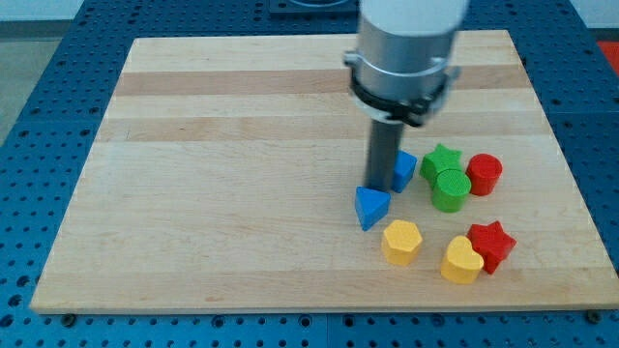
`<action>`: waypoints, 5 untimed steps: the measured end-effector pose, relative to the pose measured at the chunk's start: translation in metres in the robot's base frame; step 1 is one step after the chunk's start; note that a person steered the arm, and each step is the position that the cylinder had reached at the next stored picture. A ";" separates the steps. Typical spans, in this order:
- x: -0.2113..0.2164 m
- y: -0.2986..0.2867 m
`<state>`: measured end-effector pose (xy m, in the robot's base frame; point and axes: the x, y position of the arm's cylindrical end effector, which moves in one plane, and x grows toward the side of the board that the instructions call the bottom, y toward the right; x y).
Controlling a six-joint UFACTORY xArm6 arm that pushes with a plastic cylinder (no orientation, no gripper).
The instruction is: Push red circle into green star
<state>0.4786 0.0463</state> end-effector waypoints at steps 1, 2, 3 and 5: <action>-0.022 -0.032; -0.042 -0.068; -0.062 -0.076; -0.095 0.069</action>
<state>0.3832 0.1156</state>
